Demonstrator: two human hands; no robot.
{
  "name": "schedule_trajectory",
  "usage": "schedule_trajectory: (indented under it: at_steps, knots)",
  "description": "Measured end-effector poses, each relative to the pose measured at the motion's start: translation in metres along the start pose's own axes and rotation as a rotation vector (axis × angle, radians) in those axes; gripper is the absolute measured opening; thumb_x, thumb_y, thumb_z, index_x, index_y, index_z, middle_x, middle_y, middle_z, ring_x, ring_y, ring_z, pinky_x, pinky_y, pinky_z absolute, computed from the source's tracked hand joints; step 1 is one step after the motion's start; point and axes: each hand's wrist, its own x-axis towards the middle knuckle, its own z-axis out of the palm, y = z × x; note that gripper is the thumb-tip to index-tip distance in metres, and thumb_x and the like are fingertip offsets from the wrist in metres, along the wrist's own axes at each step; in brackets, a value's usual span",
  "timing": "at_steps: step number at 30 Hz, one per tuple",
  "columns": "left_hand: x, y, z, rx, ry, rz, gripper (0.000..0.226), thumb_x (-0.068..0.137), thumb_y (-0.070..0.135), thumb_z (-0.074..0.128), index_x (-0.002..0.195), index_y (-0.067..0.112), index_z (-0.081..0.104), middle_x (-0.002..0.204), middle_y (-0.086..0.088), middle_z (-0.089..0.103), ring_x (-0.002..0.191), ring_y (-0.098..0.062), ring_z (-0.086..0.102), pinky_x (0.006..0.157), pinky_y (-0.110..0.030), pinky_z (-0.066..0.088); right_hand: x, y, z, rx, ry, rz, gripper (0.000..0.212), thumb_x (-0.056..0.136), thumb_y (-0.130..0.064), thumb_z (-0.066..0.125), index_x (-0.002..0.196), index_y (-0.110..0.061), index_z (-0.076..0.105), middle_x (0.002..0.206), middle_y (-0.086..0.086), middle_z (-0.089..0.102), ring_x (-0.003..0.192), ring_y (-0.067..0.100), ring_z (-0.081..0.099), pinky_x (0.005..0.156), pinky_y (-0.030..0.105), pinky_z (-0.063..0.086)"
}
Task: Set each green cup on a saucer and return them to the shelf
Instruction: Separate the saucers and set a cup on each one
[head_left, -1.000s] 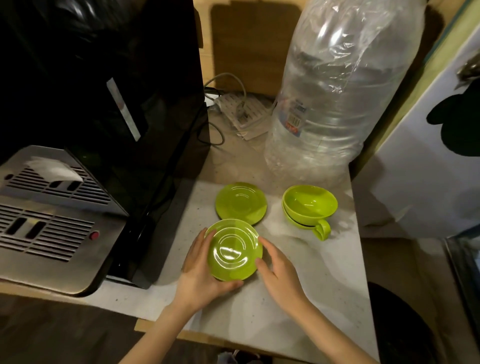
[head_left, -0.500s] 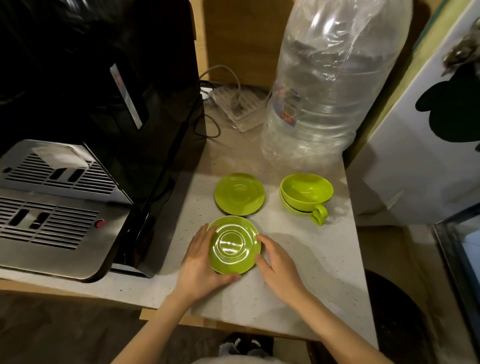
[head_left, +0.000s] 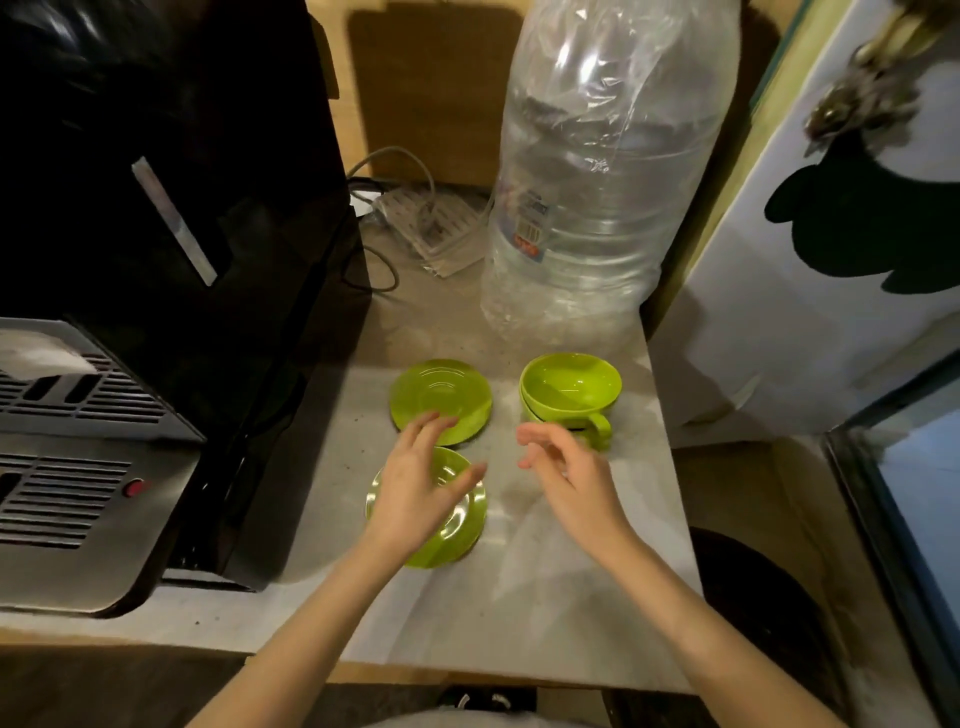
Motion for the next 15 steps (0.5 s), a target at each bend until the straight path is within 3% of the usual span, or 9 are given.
schedule_trajectory:
  at_steps: [3, 5, 7, 11, 15]
  knots:
    - [0.03, 0.028, 0.009, -0.262, -0.038, -0.088, 0.036, 0.084, 0.028, 0.059, 0.116, 0.011, 0.057, 0.103, -0.003, 0.063, 0.083, -0.01, 0.061, 0.077, -0.021, 0.049, 0.011, -0.005, -0.025, -0.034, 0.247, -0.061, 0.017, 0.089, -0.016, 0.052, 0.097, -0.016, 0.067, 0.084, 0.0, 0.069, 0.072, 0.016, 0.066, 0.066, 0.016, 0.048]
    - [0.051, 0.04, 0.018, -0.449, -0.159, -0.208, 0.035, 0.089, 0.023, 0.05, 0.121, 0.006, 0.053, 0.081, -0.005, 0.066, 0.069, -0.014, 0.063, 0.067, -0.029, 0.051, 0.021, -0.002, -0.041, -0.018, 0.392, -0.014, 0.017, 0.086, -0.024, 0.052, 0.092, -0.017, 0.066, 0.075, 0.007, 0.068, 0.069, 0.026, 0.065, 0.067, 0.032, 0.053]
    - [0.07, 0.046, 0.028, -0.501, -0.277, -0.297, 0.041, 0.091, 0.023, 0.046, 0.128, 0.005, 0.045, 0.072, -0.008, 0.064, 0.056, -0.015, 0.064, 0.052, -0.024, 0.049, 0.031, 0.006, -0.056, -0.03, 0.47, 0.05, 0.021, 0.085, -0.027, 0.052, 0.091, -0.012, 0.065, 0.073, 0.011, 0.067, 0.07, 0.035, 0.066, 0.069, 0.046, 0.054]
    - [0.09, 0.052, 0.044, -0.525, -0.349, -0.421, 0.047, 0.09, 0.022, 0.049, 0.131, 0.001, 0.04, 0.064, -0.016, 0.06, 0.037, -0.01, 0.061, 0.038, -0.02, 0.049, 0.048, 0.025, -0.069, -0.07, 0.441, 0.243, 0.031, 0.081, -0.034, 0.052, 0.092, -0.008, 0.063, 0.076, 0.008, 0.063, 0.076, 0.04, 0.067, 0.069, 0.05, 0.056]
    - [0.097, 0.05, 0.051, -0.489, -0.319, -0.443, 0.032, 0.085, 0.016, 0.057, 0.111, -0.003, 0.057, 0.06, -0.016, 0.064, 0.04, -0.013, 0.064, 0.042, -0.023, 0.052, 0.061, 0.032, -0.068, 0.053, 0.277, 0.447, 0.019, 0.084, -0.031, 0.059, 0.074, -0.016, 0.054, 0.063, 0.014, 0.063, 0.036, 0.014, 0.06, 0.039, 0.028, 0.053]
